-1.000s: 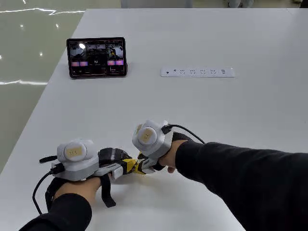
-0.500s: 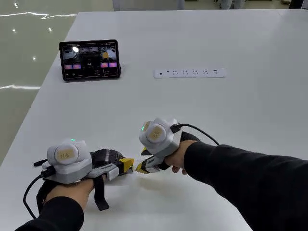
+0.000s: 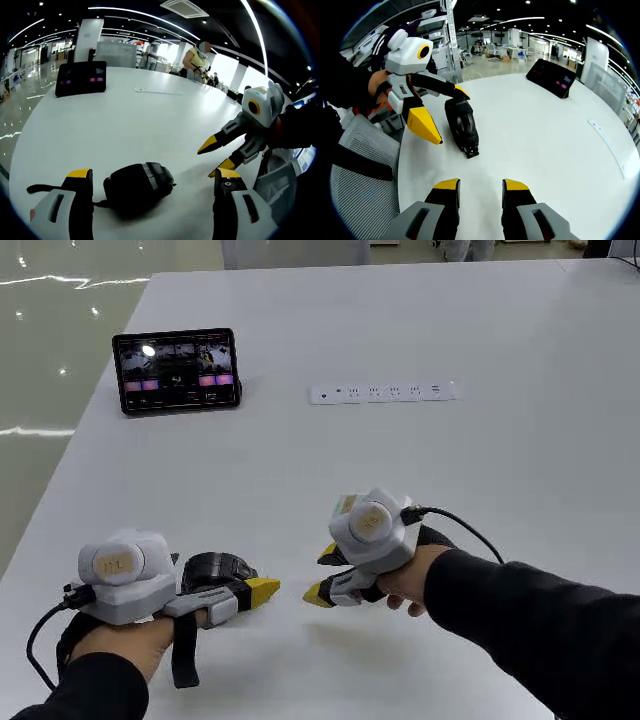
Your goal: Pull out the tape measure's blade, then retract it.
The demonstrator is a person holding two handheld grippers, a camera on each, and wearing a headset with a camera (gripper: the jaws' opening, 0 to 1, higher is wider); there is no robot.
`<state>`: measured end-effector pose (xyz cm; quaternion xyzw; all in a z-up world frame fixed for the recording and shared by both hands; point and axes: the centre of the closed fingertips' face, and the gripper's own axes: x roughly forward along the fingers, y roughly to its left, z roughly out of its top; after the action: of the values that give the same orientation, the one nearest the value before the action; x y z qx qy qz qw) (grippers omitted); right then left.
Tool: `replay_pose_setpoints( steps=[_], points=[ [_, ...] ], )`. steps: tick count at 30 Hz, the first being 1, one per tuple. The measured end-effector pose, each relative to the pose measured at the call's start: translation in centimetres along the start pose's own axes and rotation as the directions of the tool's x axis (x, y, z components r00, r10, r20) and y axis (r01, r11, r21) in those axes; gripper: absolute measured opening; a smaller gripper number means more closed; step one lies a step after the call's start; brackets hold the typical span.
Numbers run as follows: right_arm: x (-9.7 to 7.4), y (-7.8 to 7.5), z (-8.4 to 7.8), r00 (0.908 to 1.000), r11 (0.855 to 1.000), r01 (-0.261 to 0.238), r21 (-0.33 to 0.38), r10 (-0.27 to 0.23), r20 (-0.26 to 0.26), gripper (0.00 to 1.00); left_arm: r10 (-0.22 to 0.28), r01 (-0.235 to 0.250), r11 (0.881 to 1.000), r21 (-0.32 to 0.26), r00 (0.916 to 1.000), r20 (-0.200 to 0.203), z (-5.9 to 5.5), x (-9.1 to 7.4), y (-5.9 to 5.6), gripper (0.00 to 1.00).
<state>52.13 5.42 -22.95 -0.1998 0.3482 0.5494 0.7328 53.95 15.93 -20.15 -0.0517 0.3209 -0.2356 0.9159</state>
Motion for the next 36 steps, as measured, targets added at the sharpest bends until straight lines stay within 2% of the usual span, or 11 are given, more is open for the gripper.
replay_pose_setpoints(
  steps=[5,8,10,11,12,14,20,29,31,33,36],
  points=[
    [-1.4,-0.4,-0.7,0.9996,1.000,0.023,0.015,-0.023,0.015,0.32,-0.008,0.008,0.999,0.047,1.0000,0.000,0.0,-0.8,0.1,0.99],
    [-2.3,-0.7,-1.3,0.9990,0.999,0.034,0.022,-0.034,0.029,0.33,-0.034,0.035,0.999,0.012,0.9991,-0.027,-0.6,-1.2,0.2,0.99],
    [-2.8,-0.8,-1.9,0.9986,0.999,0.035,0.029,-0.036,0.037,0.33,-0.063,0.063,0.998,-0.007,0.9977,-0.023,-0.8,-1.5,0.2,0.99],
    [-3.0,-0.8,-2.2,0.9985,0.999,0.035,0.033,-0.036,0.040,0.34,-0.100,0.100,0.995,-0.018,0.9949,-0.014,-0.8,-1.7,-0.3,0.99],
    [-3.3,-0.8,-2.5,0.9985,0.999,0.035,0.039,-0.036,0.042,0.34,-0.133,0.133,0.991,-0.034,0.9910,0.015,-0.4,-1.9,-0.8,0.98],
    [-3.9,-0.9,-3.1,0.9979,0.998,0.043,0.056,-0.045,0.046,0.36,-0.122,0.122,0.992,-0.029,0.9925,-0.002,-0.8,-2.3,-0.3,0.99],
    [-5.9,-1.0,-5.7,0.9976,0.996,0.065,0.059,-0.066,0.022,0.37,-0.152,0.152,0.988,-0.021,0.9884,0.007,-0.7,-3.4,-0.3,0.99],
    [-9.4,-2.1,-7.4,0.9911,0.986,0.117,0.116,-0.123,0.050,0.41,-0.148,0.148,0.989,0.000,0.9890,-0.006,-1.0,-4.7,0.6,0.99],
    [-10.2,-2.4,-8.0,0.9887,0.982,0.135,0.129,-0.142,0.049,0.41,-0.151,0.151,0.989,-0.006,0.9881,-0.031,-1.5,-4.8,0.7,0.99],
    [-11.0,-2.5,-8.7,0.9865,0.979,0.148,0.140,-0.156,0.048,0.42,-0.170,0.170,0.985,-0.030,0.9850,-0.025,-1.4,-5.2,0.6,0.99],
    [-11.9,-2.5,-9.8,0.9853,0.974,0.155,0.164,-0.165,0.046,0.44,-0.153,0.152,0.988,-0.027,0.9879,-0.027,-1.6,-5.6,1.2,0.99]
  ],
)
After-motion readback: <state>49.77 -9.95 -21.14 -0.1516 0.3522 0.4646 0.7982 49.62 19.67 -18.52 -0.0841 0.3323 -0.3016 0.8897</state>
